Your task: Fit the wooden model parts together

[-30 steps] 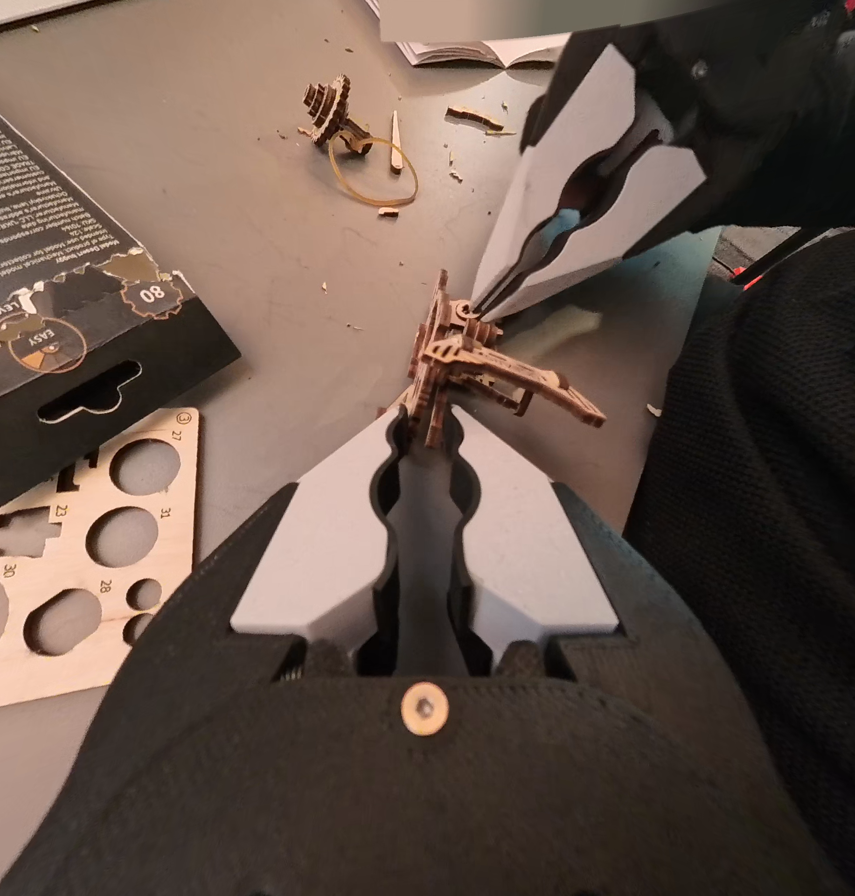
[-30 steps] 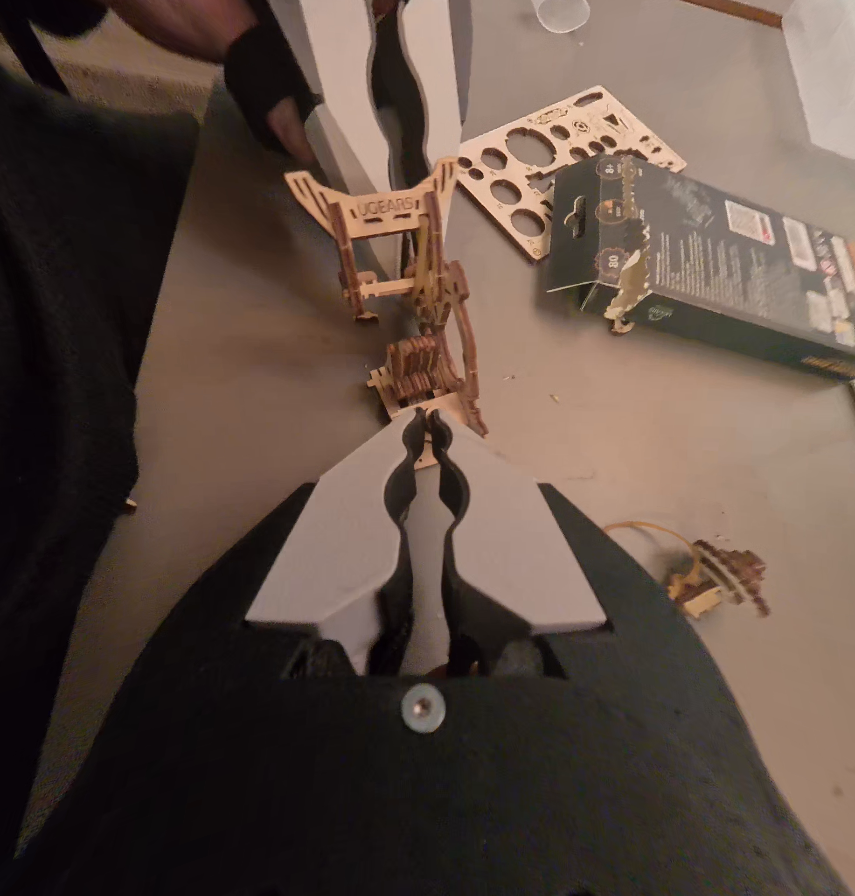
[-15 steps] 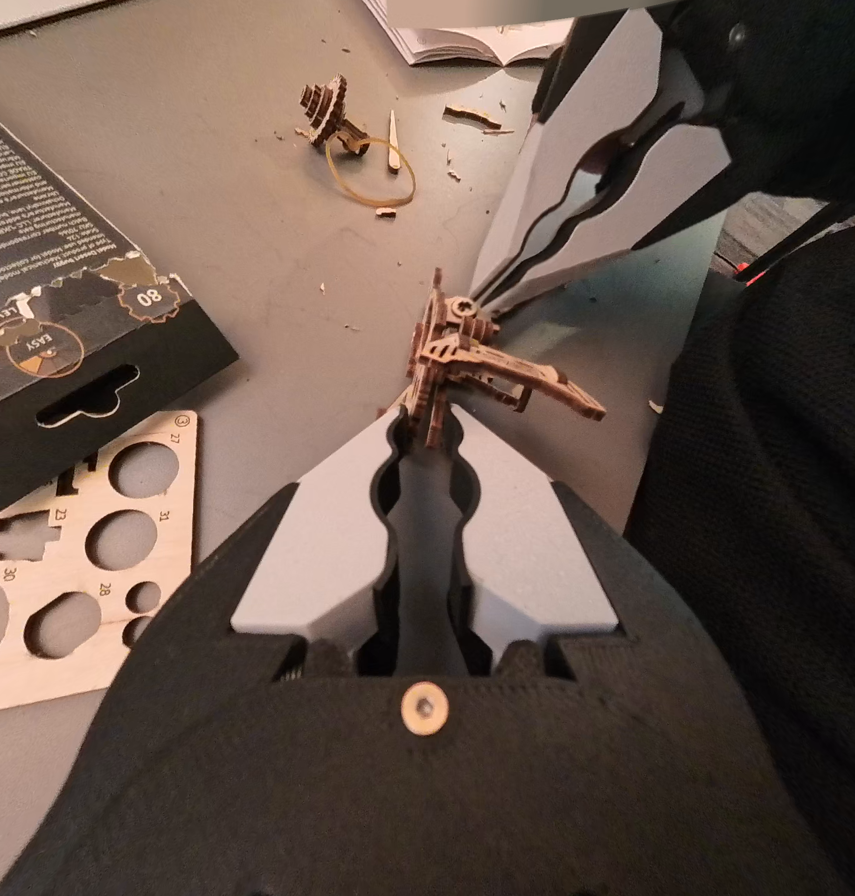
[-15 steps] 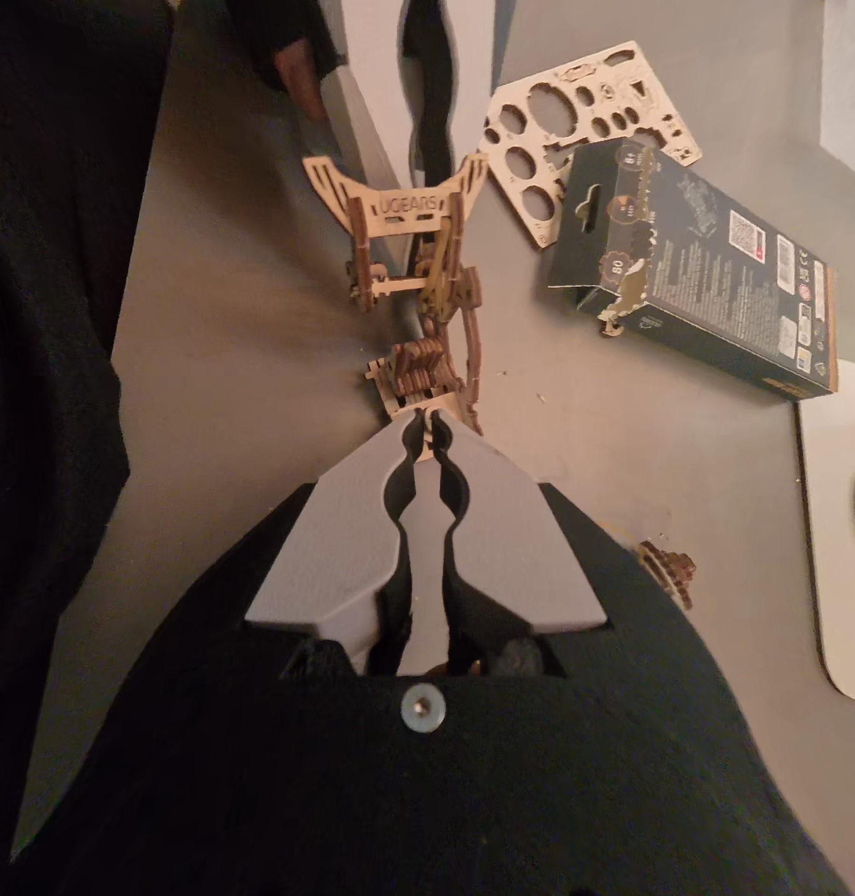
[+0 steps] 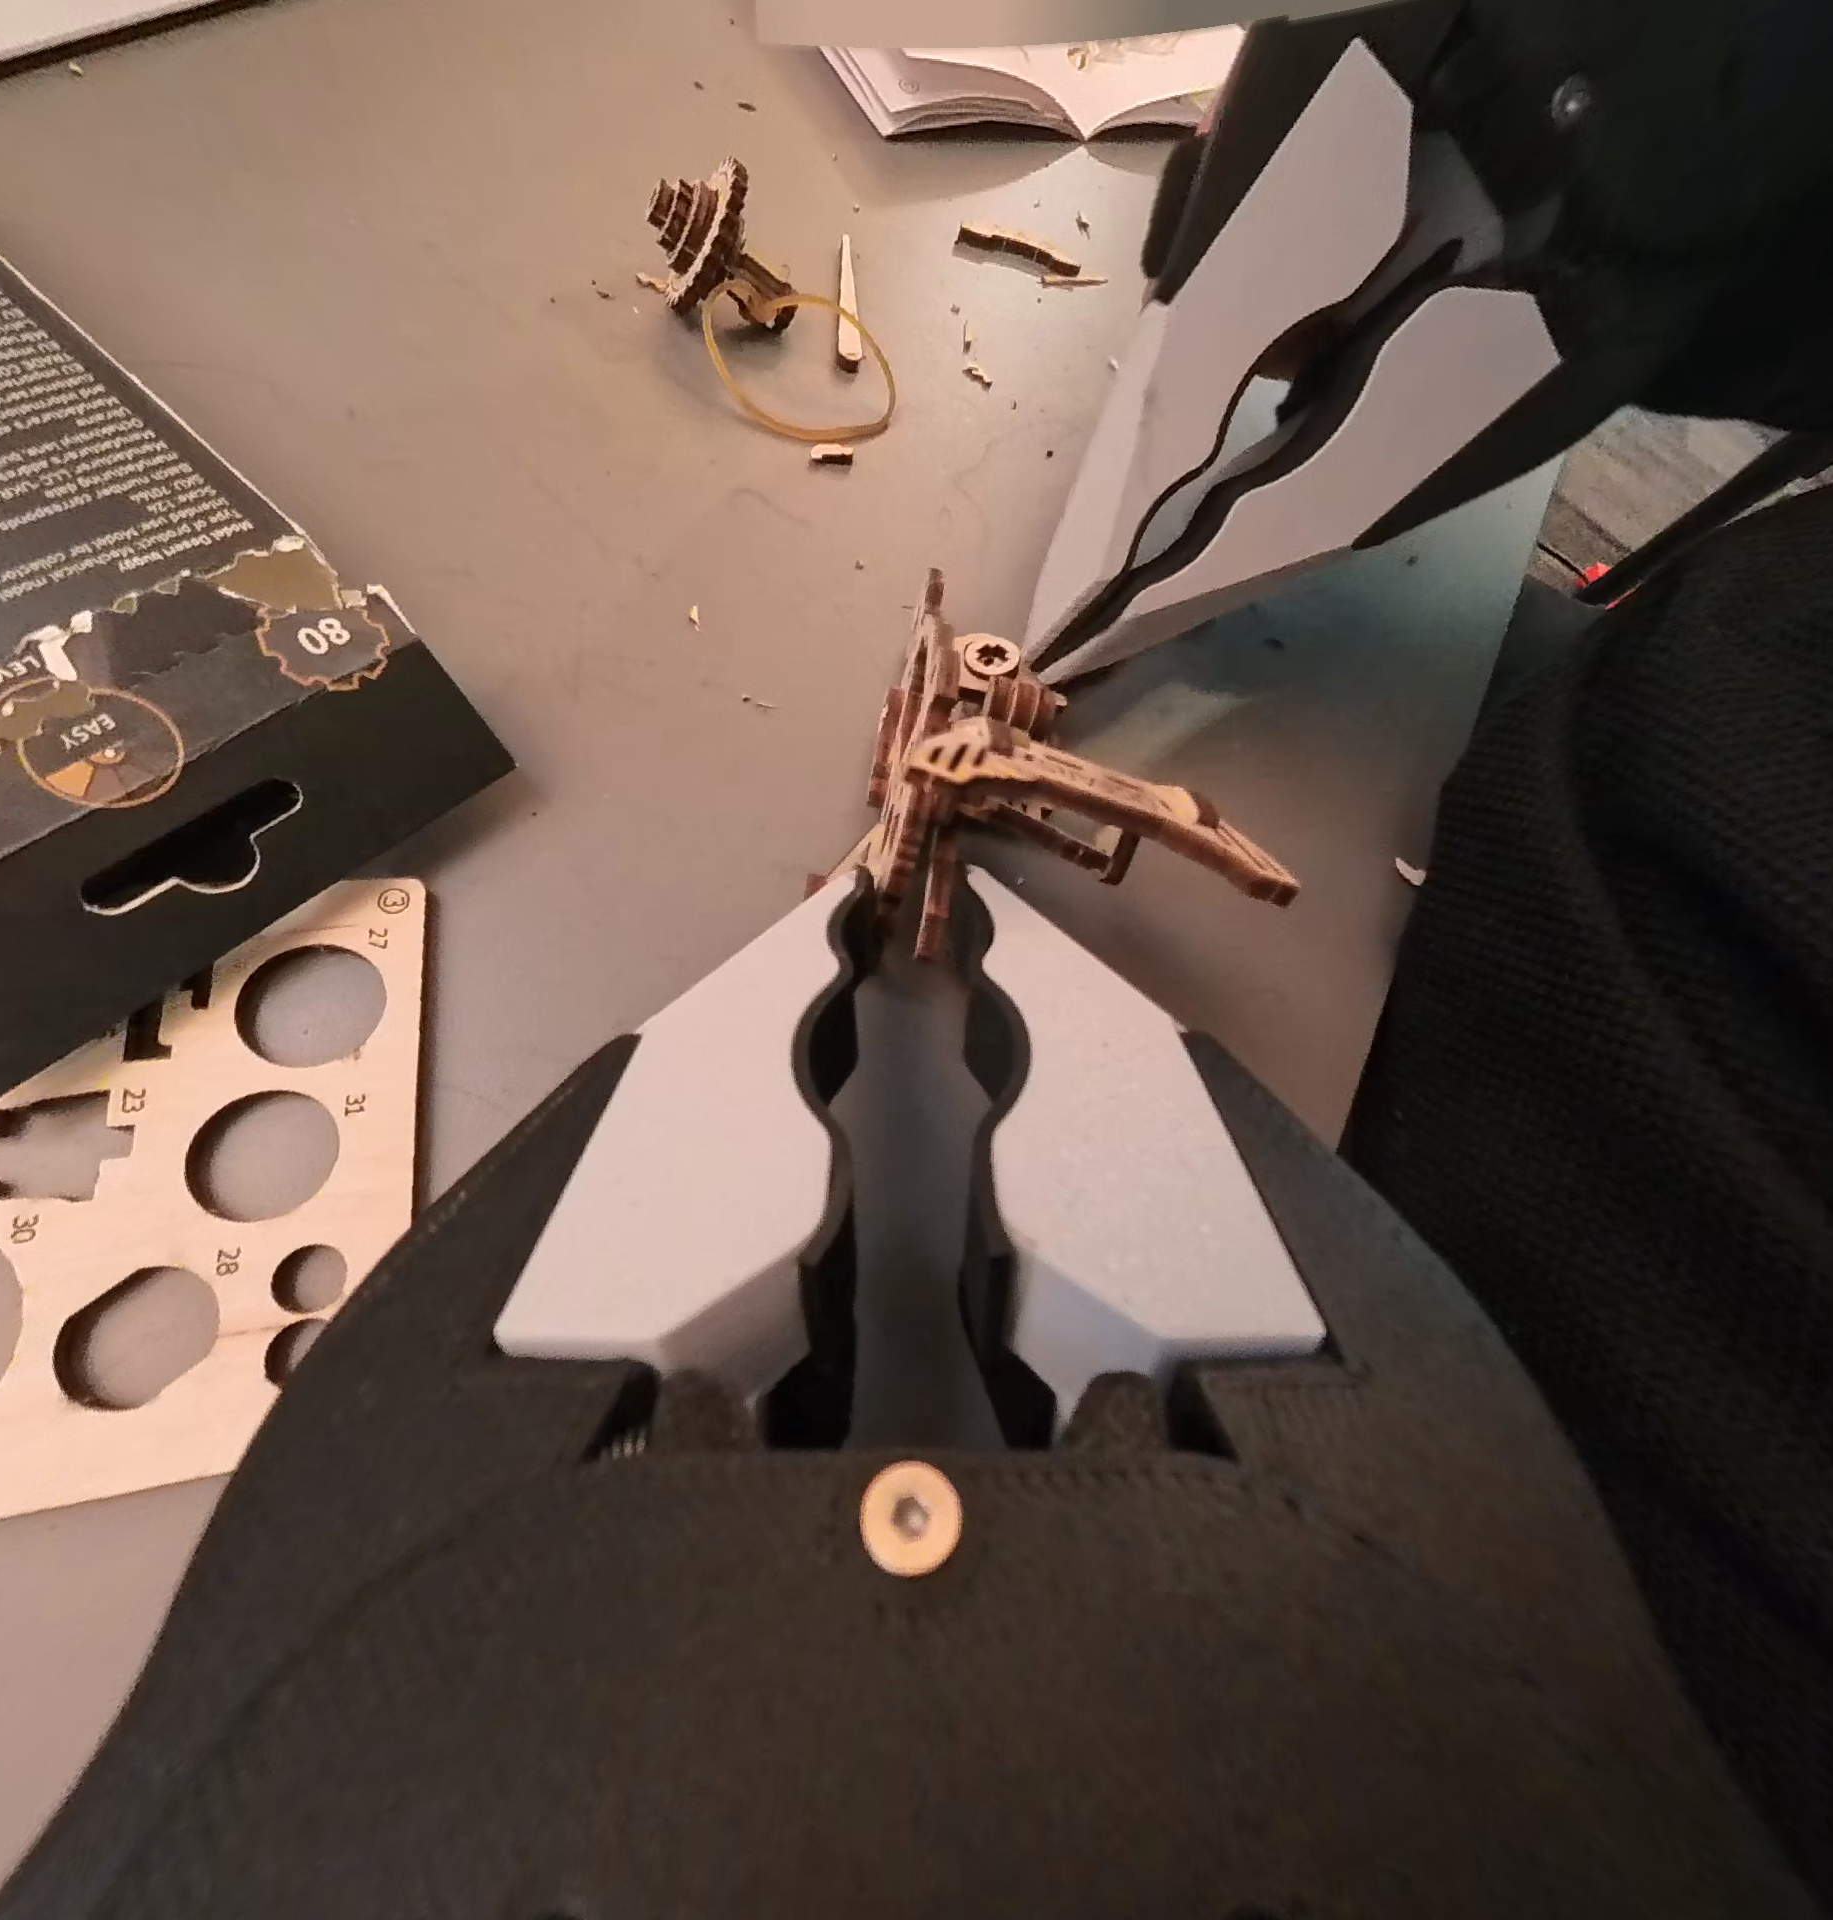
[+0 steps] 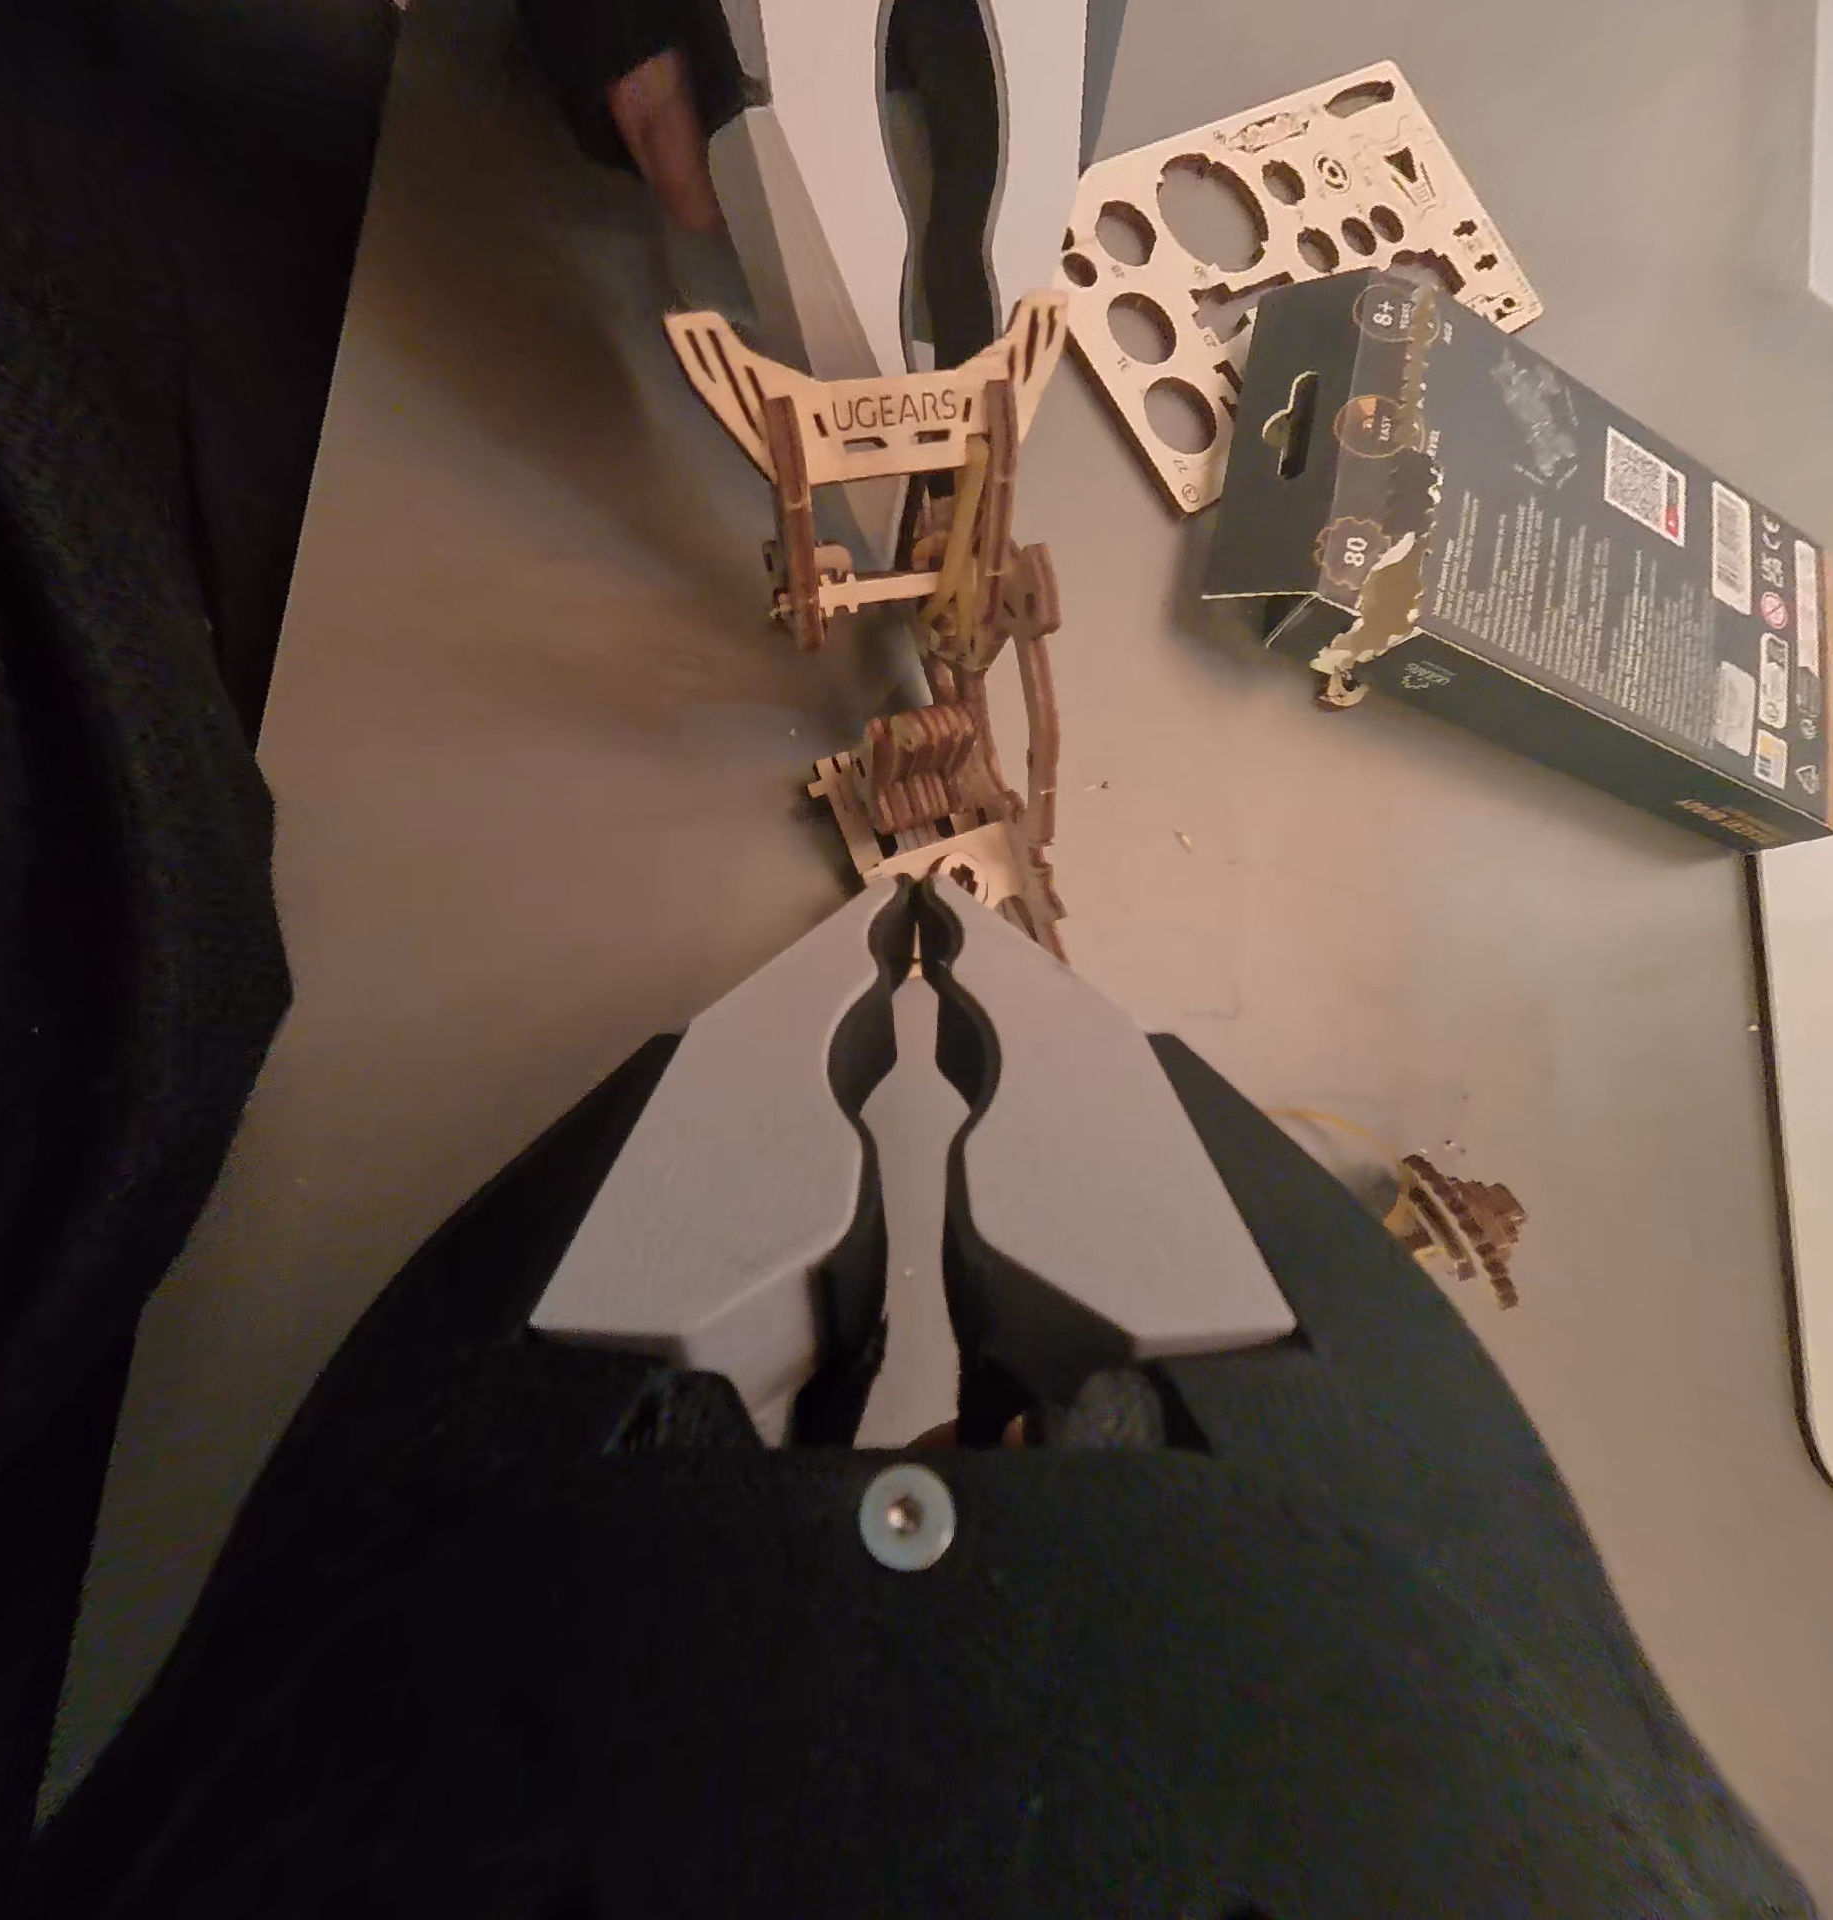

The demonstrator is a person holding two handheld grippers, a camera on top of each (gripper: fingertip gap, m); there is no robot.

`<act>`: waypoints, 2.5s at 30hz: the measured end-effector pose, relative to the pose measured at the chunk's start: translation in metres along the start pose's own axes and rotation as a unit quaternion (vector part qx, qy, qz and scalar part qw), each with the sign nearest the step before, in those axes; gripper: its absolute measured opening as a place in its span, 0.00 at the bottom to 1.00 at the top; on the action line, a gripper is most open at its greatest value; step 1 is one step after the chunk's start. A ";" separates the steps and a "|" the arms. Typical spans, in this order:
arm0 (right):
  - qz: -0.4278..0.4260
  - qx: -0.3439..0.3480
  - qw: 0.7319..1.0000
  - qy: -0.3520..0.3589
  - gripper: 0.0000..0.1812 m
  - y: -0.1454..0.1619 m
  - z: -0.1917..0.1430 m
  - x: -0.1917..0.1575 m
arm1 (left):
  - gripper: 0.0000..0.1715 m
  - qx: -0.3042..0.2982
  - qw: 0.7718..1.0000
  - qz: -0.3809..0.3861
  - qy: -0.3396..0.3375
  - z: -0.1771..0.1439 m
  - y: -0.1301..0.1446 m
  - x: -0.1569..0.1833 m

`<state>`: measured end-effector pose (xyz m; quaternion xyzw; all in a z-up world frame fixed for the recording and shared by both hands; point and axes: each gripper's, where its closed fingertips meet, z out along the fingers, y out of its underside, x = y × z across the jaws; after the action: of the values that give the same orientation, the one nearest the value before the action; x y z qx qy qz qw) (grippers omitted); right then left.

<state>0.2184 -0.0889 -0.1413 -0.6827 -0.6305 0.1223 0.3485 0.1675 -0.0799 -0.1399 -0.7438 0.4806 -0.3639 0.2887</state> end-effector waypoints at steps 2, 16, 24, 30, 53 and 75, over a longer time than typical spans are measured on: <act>0.007 0.013 1.000 -0.009 0.00 -0.004 -0.001 -0.001 | 0.07 0.001 1.000 0.000 0.001 0.000 0.000 0.000; 0.000 0.027 1.000 0.009 0.00 -0.001 0.001 0.002 | 0.07 -0.001 1.000 0.004 -0.003 0.000 0.000 0.000; -0.060 -0.005 0.998 0.027 0.00 0.000 0.002 0.002 | 0.07 -0.001 1.000 0.003 -0.004 0.000 0.000 0.000; -0.088 -0.041 0.995 0.012 0.00 0.000 0.002 0.000 | 0.07 -0.001 1.000 0.002 -0.004 0.000 0.001 -0.001; -0.090 -0.196 0.972 -0.090 0.00 0.002 0.003 -0.001 | 0.07 -0.001 1.000 0.000 -0.004 0.000 0.001 -0.001; 0.506 0.046 0.849 -0.143 0.12 0.008 0.004 0.011 | 0.06 0.002 1.000 0.006 -0.005 0.000 -0.001 0.000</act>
<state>0.2242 -0.0771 -0.1467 -0.8650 -0.2345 0.4074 0.1754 0.1678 -0.0799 -0.1393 -0.7422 0.4829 -0.3597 0.2944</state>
